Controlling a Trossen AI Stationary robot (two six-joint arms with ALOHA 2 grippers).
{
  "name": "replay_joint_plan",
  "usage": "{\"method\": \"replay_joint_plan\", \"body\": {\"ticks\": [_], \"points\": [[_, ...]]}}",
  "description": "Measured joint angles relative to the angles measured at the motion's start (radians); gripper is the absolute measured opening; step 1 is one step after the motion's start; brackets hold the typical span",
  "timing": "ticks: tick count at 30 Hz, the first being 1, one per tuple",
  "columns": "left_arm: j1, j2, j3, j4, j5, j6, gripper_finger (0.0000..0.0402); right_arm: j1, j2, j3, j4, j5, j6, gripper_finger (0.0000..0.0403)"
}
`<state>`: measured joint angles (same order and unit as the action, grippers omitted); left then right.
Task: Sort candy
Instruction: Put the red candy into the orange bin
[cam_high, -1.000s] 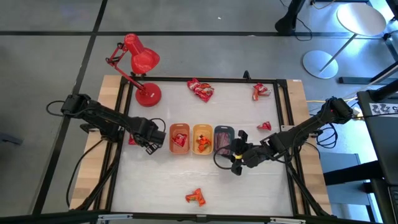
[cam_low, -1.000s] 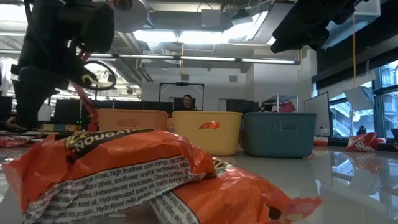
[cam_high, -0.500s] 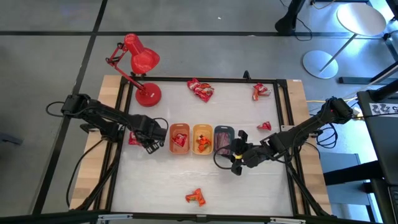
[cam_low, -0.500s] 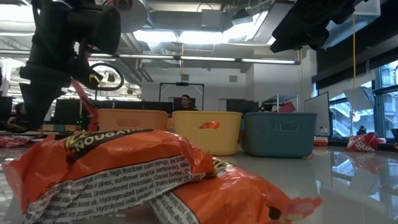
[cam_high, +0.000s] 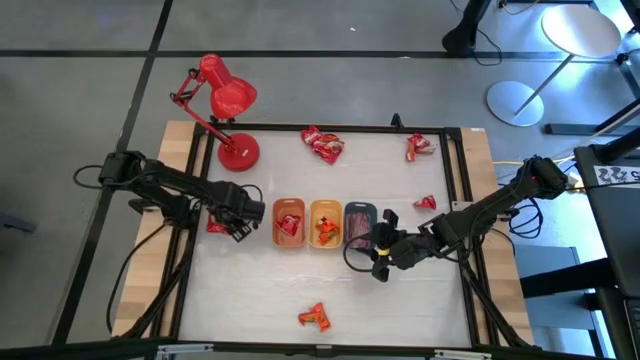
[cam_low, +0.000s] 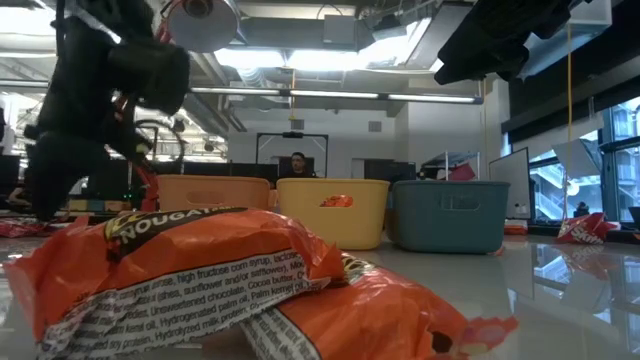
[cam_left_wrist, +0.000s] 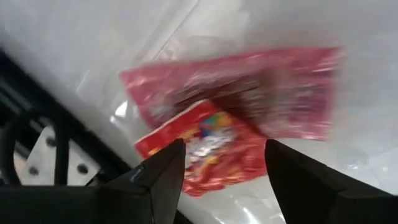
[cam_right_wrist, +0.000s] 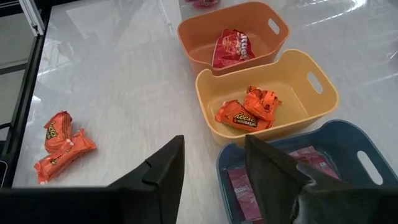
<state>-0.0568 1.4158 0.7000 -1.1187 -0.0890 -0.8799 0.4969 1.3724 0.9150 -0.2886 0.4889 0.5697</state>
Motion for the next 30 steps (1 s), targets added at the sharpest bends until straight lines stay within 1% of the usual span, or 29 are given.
{"method": "replay_joint_plan", "body": {"ticks": [6,9,12,15,21,22,24,27,30], "points": [[0.010,0.000,-0.063,0.019,0.000,-0.032,0.0212,0.000,0.000,0.000,-0.001,0.000,-0.003,0.0166],[0.010,-0.001,-0.084,0.061,0.002,-0.024,0.0211,0.000,0.000,0.000,-0.002,0.000,-0.003,0.0166],[0.010,-0.004,-0.096,0.088,0.005,0.005,0.0194,0.000,0.000,0.000,-0.002,0.000,-0.003,0.0166],[0.010,-0.003,-0.092,0.096,0.010,0.015,0.0152,0.000,0.000,0.000,-0.002,0.000,-0.003,0.0166],[-0.008,0.001,-0.060,0.100,0.011,0.028,0.0029,0.000,0.000,0.000,-0.002,0.000,-0.003,0.0166],[-0.012,0.001,-0.049,0.096,0.011,0.027,0.0018,0.000,0.000,0.000,-0.002,0.000,-0.003,0.0166],[-0.024,0.001,-0.024,0.072,0.011,0.019,0.0015,0.000,0.000,0.000,-0.003,0.000,-0.003,0.0166],[-0.048,0.001,0.025,0.004,0.011,0.000,0.0030,0.000,0.000,0.000,-0.002,0.000,-0.003,0.0166],[-0.075,0.001,0.081,-0.064,0.012,-0.028,0.0033,0.000,0.000,0.000,-0.002,0.000,-0.003,0.0166]]}}
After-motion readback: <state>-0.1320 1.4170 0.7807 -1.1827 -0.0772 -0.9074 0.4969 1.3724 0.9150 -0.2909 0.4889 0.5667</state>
